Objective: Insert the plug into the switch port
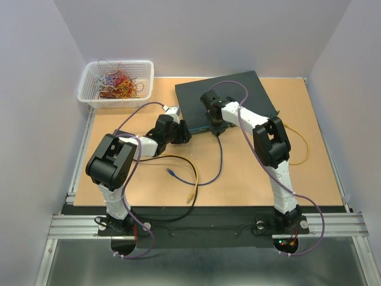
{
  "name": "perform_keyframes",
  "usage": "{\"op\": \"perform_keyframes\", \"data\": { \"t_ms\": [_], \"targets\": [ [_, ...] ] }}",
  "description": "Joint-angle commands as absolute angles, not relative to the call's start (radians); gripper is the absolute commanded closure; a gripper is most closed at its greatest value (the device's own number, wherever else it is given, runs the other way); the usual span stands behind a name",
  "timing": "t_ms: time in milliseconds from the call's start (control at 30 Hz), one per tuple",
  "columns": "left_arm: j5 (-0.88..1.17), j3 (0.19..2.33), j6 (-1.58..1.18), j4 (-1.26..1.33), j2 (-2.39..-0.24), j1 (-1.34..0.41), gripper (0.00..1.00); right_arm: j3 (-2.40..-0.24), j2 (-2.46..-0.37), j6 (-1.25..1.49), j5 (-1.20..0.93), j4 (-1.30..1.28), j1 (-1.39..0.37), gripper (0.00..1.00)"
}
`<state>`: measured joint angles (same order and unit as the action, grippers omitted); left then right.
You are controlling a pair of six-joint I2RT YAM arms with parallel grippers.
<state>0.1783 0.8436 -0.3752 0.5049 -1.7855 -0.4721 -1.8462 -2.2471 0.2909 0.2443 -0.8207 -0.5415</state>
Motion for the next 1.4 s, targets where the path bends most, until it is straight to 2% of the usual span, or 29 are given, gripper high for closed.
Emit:
{"op": "perform_keyframes", "data": {
  "t_ms": [0,400,1000,1367],
  "targets": [
    [0.17,0.833,-0.359,0.523,-1.77,-0.479,0.42,-1.965,-2.232,0.282,0.245,-0.64,-0.526,1.0],
    [0.169,0.838,-0.354,0.518,-1.779,-0.48,0.42,-2.068,-2.275,0.287,0.296,-0.644,-0.526,1.0],
    [0.166,0.839,-0.359,0.515,-1.789,-0.48,0.42,-1.924,-2.235,0.342,0.29,-0.607,-0.526,1.0],
    [0.126,0.822,-0.359,0.515,-1.753,-0.48,0.42,-1.941,-2.224,0.353,0.272,-0.6,-0.526,1.0]
  ]
}}
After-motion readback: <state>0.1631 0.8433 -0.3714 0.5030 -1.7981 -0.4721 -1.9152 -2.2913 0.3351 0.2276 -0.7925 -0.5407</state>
